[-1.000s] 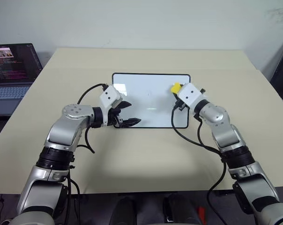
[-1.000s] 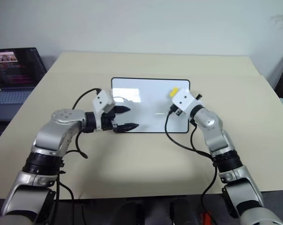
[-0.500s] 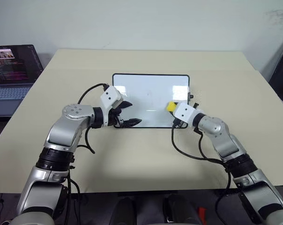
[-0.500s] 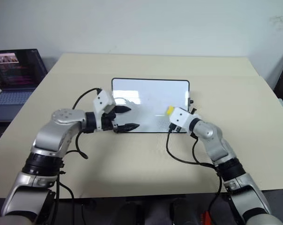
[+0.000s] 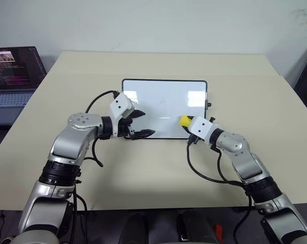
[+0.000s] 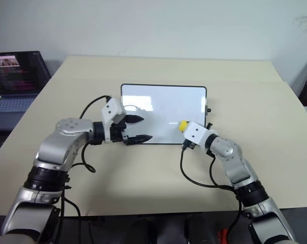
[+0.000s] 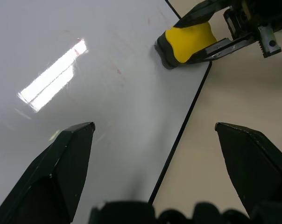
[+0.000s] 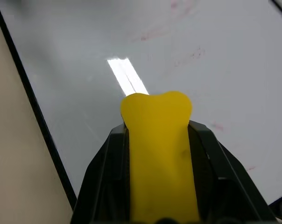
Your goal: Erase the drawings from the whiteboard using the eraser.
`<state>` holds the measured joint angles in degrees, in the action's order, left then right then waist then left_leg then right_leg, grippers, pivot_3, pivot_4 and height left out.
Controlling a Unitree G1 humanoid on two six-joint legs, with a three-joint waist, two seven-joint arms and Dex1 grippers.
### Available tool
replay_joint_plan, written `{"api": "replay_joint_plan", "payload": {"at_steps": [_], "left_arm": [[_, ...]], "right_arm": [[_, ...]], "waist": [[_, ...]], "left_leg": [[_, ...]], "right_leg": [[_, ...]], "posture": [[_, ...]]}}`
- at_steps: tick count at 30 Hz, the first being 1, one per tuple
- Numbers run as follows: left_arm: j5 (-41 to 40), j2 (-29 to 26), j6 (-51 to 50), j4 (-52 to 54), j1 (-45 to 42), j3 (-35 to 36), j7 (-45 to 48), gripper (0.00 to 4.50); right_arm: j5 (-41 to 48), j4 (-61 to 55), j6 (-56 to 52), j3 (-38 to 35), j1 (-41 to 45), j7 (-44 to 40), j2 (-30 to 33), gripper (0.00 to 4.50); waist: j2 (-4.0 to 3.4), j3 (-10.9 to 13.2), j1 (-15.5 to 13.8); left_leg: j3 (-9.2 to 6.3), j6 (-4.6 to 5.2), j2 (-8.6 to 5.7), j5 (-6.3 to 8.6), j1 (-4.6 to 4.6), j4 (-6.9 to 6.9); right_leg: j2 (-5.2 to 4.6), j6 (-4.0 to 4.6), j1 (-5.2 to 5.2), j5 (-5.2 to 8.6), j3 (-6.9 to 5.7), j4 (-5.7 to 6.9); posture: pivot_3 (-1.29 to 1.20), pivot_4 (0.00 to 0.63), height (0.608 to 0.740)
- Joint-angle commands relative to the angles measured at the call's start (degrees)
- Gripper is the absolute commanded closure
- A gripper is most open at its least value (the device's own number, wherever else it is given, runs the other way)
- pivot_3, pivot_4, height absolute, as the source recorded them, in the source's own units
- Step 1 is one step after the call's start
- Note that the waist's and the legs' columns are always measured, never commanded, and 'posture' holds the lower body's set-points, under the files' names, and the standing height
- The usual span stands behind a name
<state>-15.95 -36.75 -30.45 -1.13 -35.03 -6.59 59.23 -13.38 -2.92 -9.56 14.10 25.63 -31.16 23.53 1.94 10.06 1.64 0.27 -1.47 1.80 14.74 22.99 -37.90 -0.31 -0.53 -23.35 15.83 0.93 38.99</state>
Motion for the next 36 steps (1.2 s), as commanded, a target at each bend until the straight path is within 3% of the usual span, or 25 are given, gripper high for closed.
{"api": "replay_joint_plan", "payload": {"at_steps": [1,7,12,19,24,30,36], "left_arm": [[-1.05,0.03,2.06,3.55,-0.61,0.24,1.32,0.0],[-1.14,2.26,4.36,4.98,-2.29,-2.48,4.22,0.0],[0.06,6.25,7.39,2.01,-5.74,-6.43,7.25,0.0],[3.44,13.75,13.65,-6.69,-11.85,-11.77,8.86,0.0],[6.82,15.29,19.05,-10.63,-12.36,-14.54,9.72,0.0],[7.57,17.26,19.86,-12.34,-12.52,-14.37,9.37,0.0],[8.08,17.98,19.48,-12.13,-12.09,-13.88,8.61,0.0]], "right_arm": [[4.65,-13.21,-6.99,-6.1,-3.13,0.5,-0.88,3.19],[7.82,-27.54,-18.25,-15.64,-14.32,5.67,-3.31,3.19],[8.16,-28.52,-26.47,-19.17,-20.65,10.37,-5.78,3.19],[12.84,-22.55,-36.05,-25.85,-15.62,16.41,-11.28,3.19],[15.91,-20.5,-40.5,-30.8,-13.23,19.35,-13.32,3.19],[18.22,-19.7,-41.61,-31.45,-14.02,19.96,-12.76,3.19],[18.94,-17.19,-40.68,-31.34,-13.28,20.6,-11.78,1.17]], "waist": [[0.0,0.0,-0.08],[0.01,-0.01,-0.36],[0.02,-0.01,-0.8],[0.01,-0.01,-0.07],[0.0,-0.02,0.02],[-0.01,-0.01,0.01],[-0.02,-0.02,0.03]], "left_leg": [[0.0,-0.02,-0.01,0.02,0.01,0.01],[-0.02,-0.05,-0.06,0.04,0.0,0.02],[0.05,-0.05,-0.14,0.04,-0.06,-0.01],[0.06,-0.04,-0.15,0.03,-0.1,-0.02],[0.02,-0.03,-0.14,0.04,-0.09,0.04],[0.03,-0.01,-0.12,0.06,-0.04,0.05],[0.01,0.0,-0.14,0.06,-0.06,0.05]], "right_leg": [[-0.03,-0.02,0.0,0.02,-0.01,-0.02],[-0.1,-0.05,0.02,0.07,-0.04,-0.01],[-0.1,-0.08,0.07,0.09,0.01,0.0],[0.1,-0.08,0.07,0.09,0.05,0.04],[0.17,-0.02,0.06,0.12,0.03,0.03],[0.09,-0.02,0.05,0.14,0.04,-0.01],[0.14,-0.03,0.05,0.14,0.02,0.02]], "posture": [[0.0,0.15,0.74],[0.0,0.15,0.74],[0.0,0.15,0.74],[0.0,0.15,0.74],[0.0,0.15,0.74],[0.0,0.15,0.74],[0.0,0.15,0.74]]}}
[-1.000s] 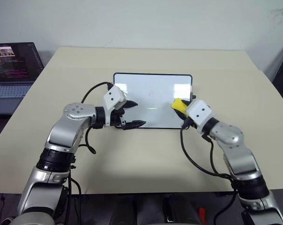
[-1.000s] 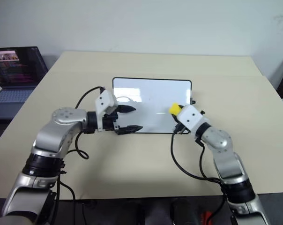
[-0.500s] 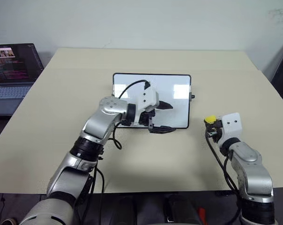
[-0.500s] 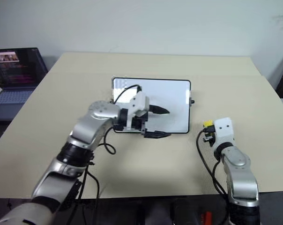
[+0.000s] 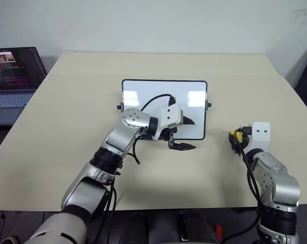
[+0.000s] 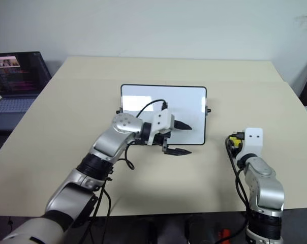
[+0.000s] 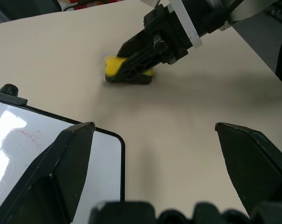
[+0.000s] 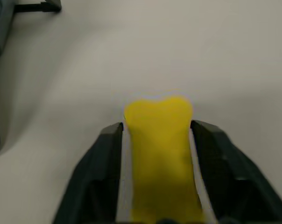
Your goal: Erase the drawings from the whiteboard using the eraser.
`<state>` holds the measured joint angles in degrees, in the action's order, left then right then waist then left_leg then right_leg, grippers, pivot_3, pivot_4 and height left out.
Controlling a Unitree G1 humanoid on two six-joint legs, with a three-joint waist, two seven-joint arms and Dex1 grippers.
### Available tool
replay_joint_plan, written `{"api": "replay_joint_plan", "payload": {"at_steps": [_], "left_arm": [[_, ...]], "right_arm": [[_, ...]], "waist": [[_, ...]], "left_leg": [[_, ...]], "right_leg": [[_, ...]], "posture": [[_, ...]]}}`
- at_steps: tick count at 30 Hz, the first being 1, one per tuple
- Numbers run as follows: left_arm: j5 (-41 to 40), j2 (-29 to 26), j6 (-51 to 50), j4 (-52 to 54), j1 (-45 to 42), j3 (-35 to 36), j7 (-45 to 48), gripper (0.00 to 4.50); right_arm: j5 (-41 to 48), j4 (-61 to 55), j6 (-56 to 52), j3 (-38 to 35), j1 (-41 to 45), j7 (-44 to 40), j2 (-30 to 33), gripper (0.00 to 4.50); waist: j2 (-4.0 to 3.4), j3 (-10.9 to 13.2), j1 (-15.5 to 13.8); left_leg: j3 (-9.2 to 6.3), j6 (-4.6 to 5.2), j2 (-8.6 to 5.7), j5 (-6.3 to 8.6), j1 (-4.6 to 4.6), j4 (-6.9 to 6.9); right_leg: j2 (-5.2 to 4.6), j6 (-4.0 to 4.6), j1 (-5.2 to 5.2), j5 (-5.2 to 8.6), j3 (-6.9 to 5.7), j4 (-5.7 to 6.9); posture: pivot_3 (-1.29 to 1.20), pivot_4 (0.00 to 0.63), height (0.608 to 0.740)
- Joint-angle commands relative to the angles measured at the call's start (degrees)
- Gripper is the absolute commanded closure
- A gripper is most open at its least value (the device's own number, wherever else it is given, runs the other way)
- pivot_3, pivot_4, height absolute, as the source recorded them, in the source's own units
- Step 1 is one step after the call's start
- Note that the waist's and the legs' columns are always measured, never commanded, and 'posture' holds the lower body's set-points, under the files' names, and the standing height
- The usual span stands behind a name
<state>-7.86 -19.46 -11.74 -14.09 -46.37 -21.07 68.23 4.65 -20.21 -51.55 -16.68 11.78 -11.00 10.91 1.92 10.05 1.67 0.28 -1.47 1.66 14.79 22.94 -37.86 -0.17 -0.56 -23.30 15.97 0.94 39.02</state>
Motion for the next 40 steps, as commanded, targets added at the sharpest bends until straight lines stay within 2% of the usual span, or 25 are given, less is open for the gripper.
{"api": "replay_joint_plan", "payload": {"at_steps": [1,3,4,9,12,17,20,24,29,34,40], "left_arm": [[0.04,0.81,0.62,0.9,-0.67,0.74,-0.73,0.0],[0.14,1.05,0.26,0.92,-0.41,1.14,-1.55,0.0],[0.19,0.95,0.49,0.95,0.02,1.72,-2.32,0.0],[-2.76,-1.6,-2.41,4.58,4.04,8.61,-7.11,0.0],[-4.74,-0.33,-5.74,9.32,8.43,14.56,-15.44,0.0],[-6.65,3.91,-11.51,20.97,20.61,22.45,-30.35,0.0],[-5.61,6.89,-10.03,30.11,32.21,30.0,-40.97,0.0],[-1.29,8.84,-6.96,34.89,41.61,33.58,-50.5,0.0],[2.75,9.66,-4.8,34.35,44.99,35.8,-58.69,0.0],[2.79,9.12,-5.88,33.15,46.34,36.08,-60.54,0.0],[1.32,8.09,-6.8,29.73,40.19,34.34,-59.25,0.0]], "right_arm": [[1.1,0.65,1.58,-0.91,0.8,0.56,1.06,0.82],[1.7,2.12,2.47,-1.75,1.21,0.17,2.08,0.08],[2.05,2.53,3.58,-2.13,1.55,0.08,2.48,0.03],[3.94,-2.91,8.71,-2.3,1.15,-0.46,3.4,0.03],[4.69,-7.96,11.78,-2.32,-2.29,-1.08,3.61,0.03],[2.0,-14.09,24.46,2.95,-11.55,0.1,-0.18,0.03],[3.97,-16.31,30.58,8.8,-20.29,-1.86,-4.06,0.03],[5.9,-14.8,38.11,8.91,-26.23,-3.92,-5.54,0.03],[8.43,-11.66,41.84,5.9,-28.5,-6.04,-3.6,0.03],[9.59,-10.24,42.37,4.32,-28.4,-4.44,-3.86,0.03],[12.1,-9.21,38.91,2.99,-26.95,-3.09,-3.29,0.03]], "waist": [[0.0,0.0,0.0],[0.0,0.0,0.0],[0.0,0.0,0.0],[-0.04,0.0,0.24],[-0.07,0.01,0.05],[-0.08,-0.01,-0.03],[-0.08,-0.03,0.09],[-0.08,-0.03,-0.04],[0.04,-0.09,-0.75],[0.04,-0.1,-0.8],[0.04,-0.09,-0.98]], "left_leg": [[0.0,0.0,0.0,0.0,0.0,0.0],[0.01,0.0,0.01,0.0,0.01,0.0],[0.02,0.0,0.0,0.0,0.0,0.0],[0.01,0.0,0.02,0.0,-0.01,0.01],[-0.06,0.0,0.11,0.0,0.0,0.03],[-0.06,-0.02,0.15,0.04,0.03,0.02],[-0.03,-0.04,0.09,0.06,-0.02,0.01],[-0.06,-0.05,0.1,0.06,-0.06,0.02],[-0.03,-0.03,-0.01,0.0,-0.33,-0.13],[-0.02,-0.03,0.02,0.01,-0.84,-0.05],[-0.04,-0.04,0.03,0.02,-0.9,0.02]], "right_leg": [[0.0,0.0,0.0,0.0,0.0,0.0],[0.0,0.0,0.0,0.0,0.02,-0.01],[0.0,0.0,0.0,0.0,0.02,-0.01],[0.02,0.0,0.0,0.0,0.02,0.0],[0.06,0.0,-0.02,0.0,-0.02,0.01],[-0.16,-0.1,0.01,0.06,0.0,-0.02],[-0.55,-0.12,0.06,0.06,-0.01,-0.03],[-0.56,-0.11,0.06,0.06,-0.05,0.02],[-0.64,-0.44,0.42,0.07,-0.05,-0.03],[-0.63,-0.38,0.9,0.16,-0.06,-0.09],[-0.6,-0.31,0.94,0.21,-0.09,-0.09]], "posture": [[0.0,0.15,0.74],[0.0,0.15,0.74],[0.0,0.15,0.74],[0.0,0.15,0.74],[0.0,0.15,0.74],[0.0,0.15,0.74],[0.0,0.15,0.74],[0.0,0.15,0.74],[0.0,0.15,0.74],[0.0,0.15,0.74],[0.0,0.15,0.74]]}}
